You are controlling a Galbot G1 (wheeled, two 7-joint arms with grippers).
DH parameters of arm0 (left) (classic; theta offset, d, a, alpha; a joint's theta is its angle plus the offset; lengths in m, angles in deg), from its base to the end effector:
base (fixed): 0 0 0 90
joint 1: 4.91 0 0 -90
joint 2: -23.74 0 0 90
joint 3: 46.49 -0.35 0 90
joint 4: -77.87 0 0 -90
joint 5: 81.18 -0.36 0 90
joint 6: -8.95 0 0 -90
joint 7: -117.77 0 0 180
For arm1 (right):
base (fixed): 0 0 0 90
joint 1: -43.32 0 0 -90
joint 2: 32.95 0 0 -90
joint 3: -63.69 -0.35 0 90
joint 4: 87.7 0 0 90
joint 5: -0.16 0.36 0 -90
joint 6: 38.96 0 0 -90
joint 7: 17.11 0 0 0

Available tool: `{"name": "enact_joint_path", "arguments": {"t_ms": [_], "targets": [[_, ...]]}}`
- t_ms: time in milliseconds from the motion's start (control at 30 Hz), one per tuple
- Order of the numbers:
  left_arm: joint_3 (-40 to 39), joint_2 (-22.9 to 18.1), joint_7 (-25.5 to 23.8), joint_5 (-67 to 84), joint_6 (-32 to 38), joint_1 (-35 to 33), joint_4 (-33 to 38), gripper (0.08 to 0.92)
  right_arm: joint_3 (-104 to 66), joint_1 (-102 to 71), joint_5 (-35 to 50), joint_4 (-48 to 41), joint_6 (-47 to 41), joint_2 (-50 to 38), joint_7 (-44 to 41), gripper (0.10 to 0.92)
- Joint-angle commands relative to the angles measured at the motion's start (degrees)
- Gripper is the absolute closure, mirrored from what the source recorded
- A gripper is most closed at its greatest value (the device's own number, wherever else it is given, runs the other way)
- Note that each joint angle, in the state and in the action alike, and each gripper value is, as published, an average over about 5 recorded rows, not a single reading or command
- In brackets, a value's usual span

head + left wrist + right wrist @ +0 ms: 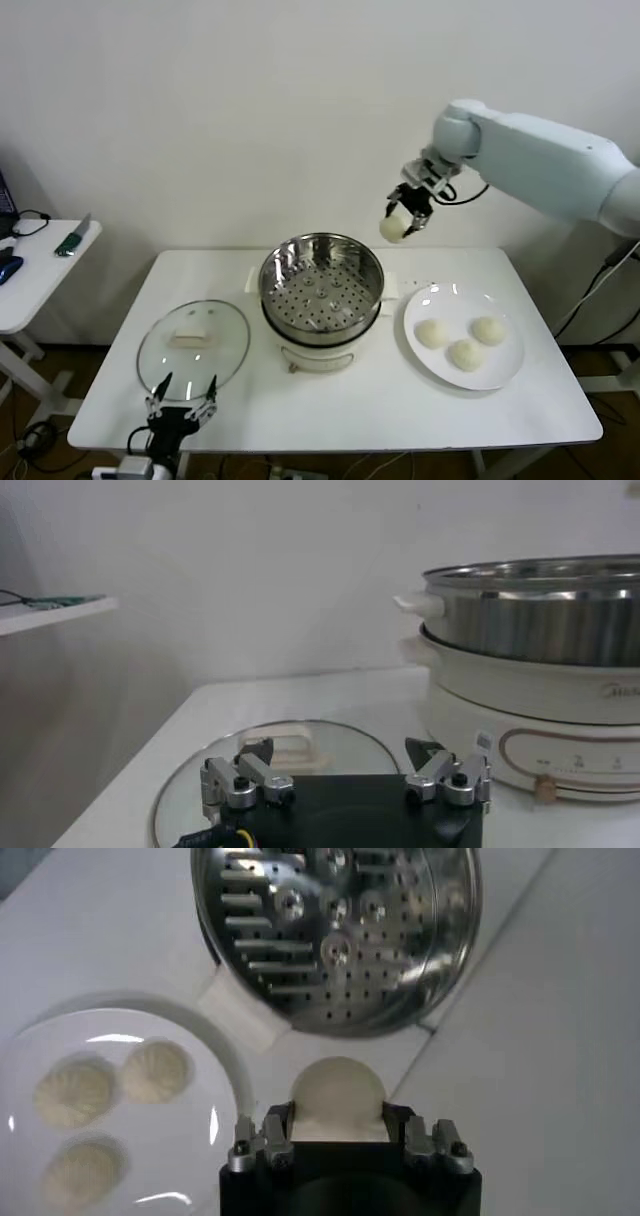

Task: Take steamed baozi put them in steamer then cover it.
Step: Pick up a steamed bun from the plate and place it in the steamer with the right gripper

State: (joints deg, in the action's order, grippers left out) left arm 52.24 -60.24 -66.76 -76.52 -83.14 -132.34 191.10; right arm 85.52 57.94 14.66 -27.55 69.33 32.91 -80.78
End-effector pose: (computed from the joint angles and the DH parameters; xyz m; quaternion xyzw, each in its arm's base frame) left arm 0.1371 0.0717 -0.3588 0.0056 -0.9899 -0.0371 0.1370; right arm 0.6113 0.0481 0.0395 0.6057 -0.3320 0.7117 0.1280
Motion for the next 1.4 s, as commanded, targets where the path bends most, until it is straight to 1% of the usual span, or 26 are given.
{"name": "enact_joint_path", "arguments": {"t_ms": [33,267,500,767,1167,1400], "targets": [[0.12,-0.24,0.00,0.01,0.03,0.09,0.10,0.177,1.54,0.42,-4.71,1.70,11.66,8.39,1.17,0.414],[0.23,-0.45,-0.01,-0.01,0.09,0.33,0.31,0.177,0.06,-6.34,-11.21,-6.51,16.07,12.20,2.00,0.414],[0.24,-0.53,0.01,0.00,0.22,0.49,0.24,0.177,-4.29,-12.77,-20.33,-11.53,17.65,13.56,4.72,0.414],[0.05,-0.55,0.03,-0.01,0.52,0.43,0.08,0.177,-8.94,-17.84,-26.46,-18.42,18.84,15.80,6.81,0.414],[0.02,-0.45,0.08,-0.04,1.00,0.59,-0.53,0.177,-11.26,-20.32,-27.81,-24.13,19.85,18.81,8.50,0.414],[-0.08,-0.38,0.09,-0.34,1.09,0.43,-0.67,0.177,-11.04,-20.66,-26.12,-25.50,20.11,19.72,8.47,0.414]]}}
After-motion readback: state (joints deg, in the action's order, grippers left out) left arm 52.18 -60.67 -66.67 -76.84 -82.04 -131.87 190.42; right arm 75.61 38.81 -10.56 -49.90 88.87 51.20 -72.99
